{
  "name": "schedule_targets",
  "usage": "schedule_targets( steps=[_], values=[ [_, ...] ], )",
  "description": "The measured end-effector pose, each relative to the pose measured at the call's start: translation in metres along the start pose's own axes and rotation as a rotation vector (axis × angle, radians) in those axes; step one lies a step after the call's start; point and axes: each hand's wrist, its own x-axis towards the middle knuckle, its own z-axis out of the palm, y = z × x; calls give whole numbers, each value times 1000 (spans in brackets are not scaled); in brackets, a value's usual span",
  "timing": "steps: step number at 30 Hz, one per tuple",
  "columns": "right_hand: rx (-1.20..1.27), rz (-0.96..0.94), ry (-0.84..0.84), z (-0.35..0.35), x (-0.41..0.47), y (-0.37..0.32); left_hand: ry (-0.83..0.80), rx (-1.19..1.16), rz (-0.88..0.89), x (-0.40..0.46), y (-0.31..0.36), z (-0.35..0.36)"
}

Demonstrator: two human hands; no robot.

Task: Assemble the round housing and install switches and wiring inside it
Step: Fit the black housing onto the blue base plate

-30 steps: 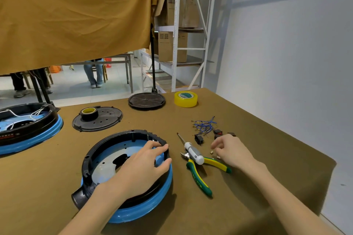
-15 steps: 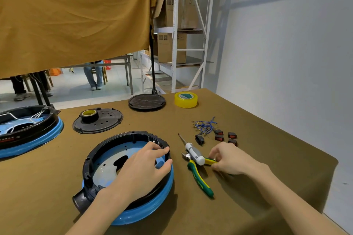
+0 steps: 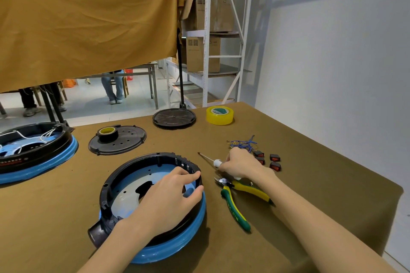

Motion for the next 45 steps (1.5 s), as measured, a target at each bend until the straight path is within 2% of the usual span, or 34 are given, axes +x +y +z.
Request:
schedule_targets(
  steps=[5,9,13,16,19,22,26,30,42,44,45],
  values=[
    [-39,-41,58,2,11,-4,4,9,-3,-1,2,-1],
    [-44,-89,196,5,-12,9,2,9,-9,-1,3,-2],
    [-214,-45,-44,0,-44,31,6,3,-15,-1,5,-3],
    [-253,-52,-68,4,-57,30,3,1,-12,-1,6,-3],
    [-147,-70,-40,16,-60,18,-3,-2,-17,-2,7,-5],
    [32,-71,-88,12,-57,18,-7,8,-24,-2,9,-6],
    [69,60,128,-16,-47,50,-8,12,-26,-3,10,-7],
    [-4,109,60,-11,-47,68,16,-11,-22,-1,9,-6],
    [-178,-3,198,3,-57,63,-14,-78,-31,1,-1,-2],
    [-54,-107,252,-1,-59,57,-31,-113,-40,2,-2,-3],
    [95,-169,258,-4,-59,51,-47,-132,-42,2,-2,-3]
  ],
)
